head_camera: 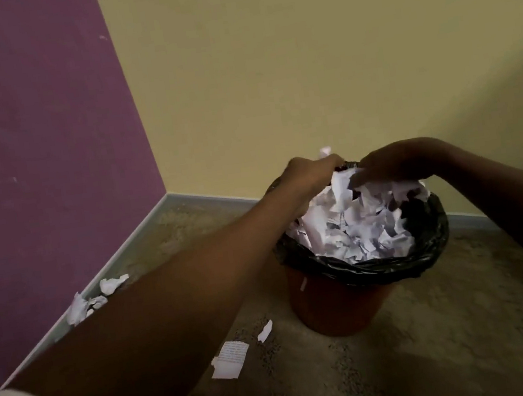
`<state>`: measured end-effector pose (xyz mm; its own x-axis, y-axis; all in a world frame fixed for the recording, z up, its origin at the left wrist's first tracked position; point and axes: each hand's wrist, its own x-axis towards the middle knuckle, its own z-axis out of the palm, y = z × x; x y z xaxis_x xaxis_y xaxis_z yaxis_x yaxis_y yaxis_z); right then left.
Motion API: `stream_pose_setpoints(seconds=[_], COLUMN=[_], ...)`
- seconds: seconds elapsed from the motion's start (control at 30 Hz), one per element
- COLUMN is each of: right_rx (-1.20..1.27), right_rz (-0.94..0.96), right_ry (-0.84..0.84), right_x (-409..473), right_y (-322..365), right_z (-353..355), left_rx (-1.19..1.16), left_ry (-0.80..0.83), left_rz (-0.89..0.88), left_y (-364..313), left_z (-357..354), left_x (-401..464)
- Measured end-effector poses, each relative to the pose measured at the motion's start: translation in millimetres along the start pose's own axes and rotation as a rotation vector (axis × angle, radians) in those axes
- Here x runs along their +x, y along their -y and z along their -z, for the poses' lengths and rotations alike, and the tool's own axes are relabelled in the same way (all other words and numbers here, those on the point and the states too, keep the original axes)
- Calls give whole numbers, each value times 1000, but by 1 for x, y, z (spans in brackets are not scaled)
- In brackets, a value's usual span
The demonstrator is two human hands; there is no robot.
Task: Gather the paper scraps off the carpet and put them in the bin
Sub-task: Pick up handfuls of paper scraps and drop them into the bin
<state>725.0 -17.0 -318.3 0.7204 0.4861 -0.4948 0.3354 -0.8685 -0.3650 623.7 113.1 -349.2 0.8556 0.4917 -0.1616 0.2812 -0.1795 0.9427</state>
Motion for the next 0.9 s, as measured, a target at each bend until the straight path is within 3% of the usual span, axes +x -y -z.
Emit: stream_pose_setpoints(seconds=[0.13,0.3,0.53,0.63,0.73,0.9], right_rx=[32,-24,-184,-41,33,-85], right_rz=[-95,-48,229,423,485,423], right_ry=[19,5,-279,-101,92,107], right_x=[-6,-3,-1,-22,-38,-35], right_y=[3,15,33,47,64,82], right_z=[3,8,10,-3,-23,-56], left_rx=[-7,-107,-226,-283,-405,-499], left_ry=[185,224,-129,-193,-209,-265], left_rz=[36,-15,-165,-185,-145,-114], left_y=[-10,-22,-15,-9,-7,-6], left_z=[0,9,9,18,36,72], left_x=[-5,-5,5,14,22,24])
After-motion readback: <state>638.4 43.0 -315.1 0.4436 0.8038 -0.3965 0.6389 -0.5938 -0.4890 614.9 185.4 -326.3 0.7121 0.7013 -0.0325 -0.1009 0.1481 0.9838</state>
